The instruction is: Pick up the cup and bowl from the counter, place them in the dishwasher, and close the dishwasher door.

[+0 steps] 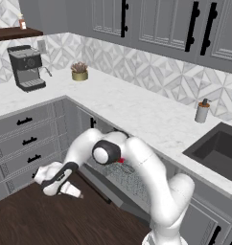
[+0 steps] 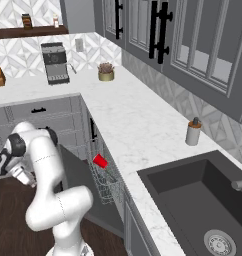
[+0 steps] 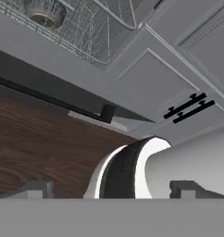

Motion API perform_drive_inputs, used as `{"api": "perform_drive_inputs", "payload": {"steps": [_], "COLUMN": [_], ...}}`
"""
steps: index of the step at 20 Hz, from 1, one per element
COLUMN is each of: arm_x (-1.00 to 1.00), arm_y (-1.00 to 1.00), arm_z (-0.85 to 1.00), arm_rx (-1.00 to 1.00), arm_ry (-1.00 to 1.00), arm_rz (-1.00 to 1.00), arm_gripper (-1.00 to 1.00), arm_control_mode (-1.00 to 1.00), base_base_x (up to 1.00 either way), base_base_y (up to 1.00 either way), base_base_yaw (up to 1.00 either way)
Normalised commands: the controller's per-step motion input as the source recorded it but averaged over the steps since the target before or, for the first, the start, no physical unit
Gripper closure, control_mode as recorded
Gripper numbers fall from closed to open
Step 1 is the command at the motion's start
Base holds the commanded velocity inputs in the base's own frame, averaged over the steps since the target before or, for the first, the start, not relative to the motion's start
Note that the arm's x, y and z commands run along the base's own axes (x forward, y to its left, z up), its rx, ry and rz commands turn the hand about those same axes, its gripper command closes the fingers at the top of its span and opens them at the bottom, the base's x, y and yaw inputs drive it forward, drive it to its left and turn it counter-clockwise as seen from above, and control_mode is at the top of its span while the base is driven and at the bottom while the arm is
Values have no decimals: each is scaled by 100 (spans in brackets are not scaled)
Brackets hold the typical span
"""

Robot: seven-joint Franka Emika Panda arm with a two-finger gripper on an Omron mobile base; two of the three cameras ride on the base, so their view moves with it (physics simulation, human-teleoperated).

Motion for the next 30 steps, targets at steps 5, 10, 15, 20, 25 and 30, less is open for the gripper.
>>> {"api": "perform_drive_inputs", "payload": {"steps": [5,10,15,20,25,30], "arm_x": [5,12,29,46,17,0], "arm_y": [-41,-18,0,-31,-79,-98], "arm_z": [-100,-100,-100,-100,-100,-78], "arm_rx": [0,-10,-18,-13,-7,-1], "arm_ry": [-49,-74,-51,-24,-62,-99], "arm_rz": [-27,-2,0,-19,-26,0], "arm_gripper": [-100,-100,-100,-100,-100,-100], "arm_control_mode": [-100,-100,-100,-100,-100,-100], "base_base_x": [0,0,0,0,0,0], "base_base_y": [0,0,0,0,0,0], "base_base_yaw": [0,0,0,0,0,0]}}
